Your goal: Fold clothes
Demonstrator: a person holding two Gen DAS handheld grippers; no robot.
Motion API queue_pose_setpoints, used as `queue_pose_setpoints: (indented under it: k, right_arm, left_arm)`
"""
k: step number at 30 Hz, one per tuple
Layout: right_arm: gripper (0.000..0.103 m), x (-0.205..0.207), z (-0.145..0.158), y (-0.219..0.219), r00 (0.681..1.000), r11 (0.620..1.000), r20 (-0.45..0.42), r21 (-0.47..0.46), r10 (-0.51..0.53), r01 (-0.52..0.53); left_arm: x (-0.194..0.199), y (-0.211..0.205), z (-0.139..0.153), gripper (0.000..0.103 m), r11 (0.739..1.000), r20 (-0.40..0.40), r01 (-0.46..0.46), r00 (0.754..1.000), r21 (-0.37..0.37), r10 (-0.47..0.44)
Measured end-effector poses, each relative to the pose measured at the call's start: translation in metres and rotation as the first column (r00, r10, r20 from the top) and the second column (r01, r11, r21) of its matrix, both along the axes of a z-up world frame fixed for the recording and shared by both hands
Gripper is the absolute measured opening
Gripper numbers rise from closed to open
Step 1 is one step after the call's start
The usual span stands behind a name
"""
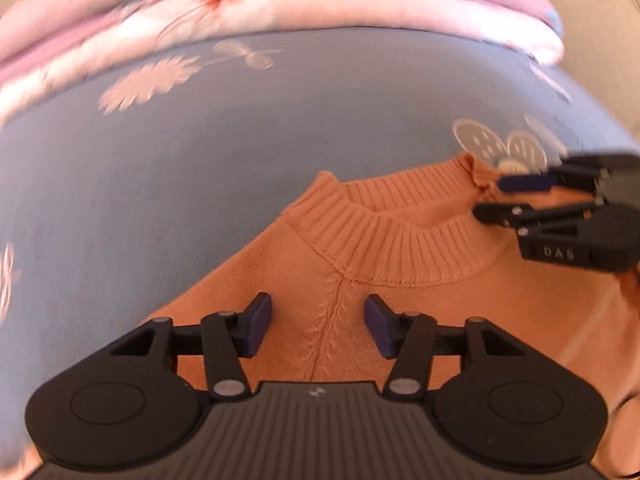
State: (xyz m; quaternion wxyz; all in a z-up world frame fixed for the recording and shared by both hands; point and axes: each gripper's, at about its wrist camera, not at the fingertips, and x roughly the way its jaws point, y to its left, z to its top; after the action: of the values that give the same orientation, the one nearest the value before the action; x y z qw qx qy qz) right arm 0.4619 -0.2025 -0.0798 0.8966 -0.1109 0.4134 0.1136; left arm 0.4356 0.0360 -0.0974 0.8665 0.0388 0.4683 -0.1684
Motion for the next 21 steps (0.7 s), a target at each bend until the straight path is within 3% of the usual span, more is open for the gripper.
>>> queue_pose_setpoints:
  k: [2, 4, 7, 10, 12, 14, 16, 20, 21]
  right_arm:
    - [0.048, -0.027, 0.025, -0.004, 1.0, 0.996, 0.015, 0.083, 0.013, -0.015]
    - [0.053, -0.068, 0.038, -0.009, 0.999, 0.994, -0.013, 0.101, 0.033, -0.032]
    - [0.055, -0.132, 0.046, -0.016, 0.997, 0.993, -0.057, 0.112, 0.044, -0.037]
    - [0.055, -0.199, 0.046, -0.02, 0.992, 0.99, -0.127, 0.138, 0.006, 0.012]
    - [0.055, -0.241, 0.045, -0.024, 0.983, 0.985, -0.181, 0.157, -0.039, 0.068]
    - [0.056, -0.281, 0.045, -0.027, 0.973, 0.976, -0.223, 0.189, -0.063, 0.106]
    - [0.056, -0.313, 0.045, -0.027, 0.965, 0.971, -0.238, 0.186, -0.106, 0.153]
    - [0.062, -0.364, 0.053, -0.027, 0.961, 0.96, -0.243, 0.211, -0.131, 0.184]
    - [0.064, -0.373, 0.055, -0.027, 0.96, 0.956, -0.248, 0.223, -0.132, 0.189]
  left_arm:
    - [-0.019, 0.01, 0.017, 0.051, 0.999, -0.003, -0.01, 1.0, -0.037, 0.01]
    - [-0.051, 0.018, 0.022, 0.055, 0.998, -0.059, 0.0, 0.998, -0.068, -0.004]
    - [-0.11, 0.018, 0.009, 0.055, 0.995, -0.129, 0.008, 0.991, -0.099, -0.021]
    - [-0.163, 0.017, -0.013, 0.056, 0.997, -0.139, -0.01, 0.99, -0.074, -0.001]
    - [-0.18, 0.023, -0.032, 0.055, 0.996, -0.157, -0.071, 0.986, -0.048, 0.063]
    - [-0.187, 0.034, -0.036, 0.058, 0.984, -0.124, -0.13, 0.986, -0.124, 0.114]
    - [-0.189, 0.04, -0.024, 0.055, 0.965, -0.184, -0.225, 0.962, -0.135, 0.199]
    - [-0.226, 0.048, 0.013, 0.06, 0.972, -0.085, -0.17, 0.984, -0.159, 0.158]
    - [-0.236, 0.055, 0.019, 0.06, 0.979, -0.056, -0.163, 0.986, -0.125, 0.157]
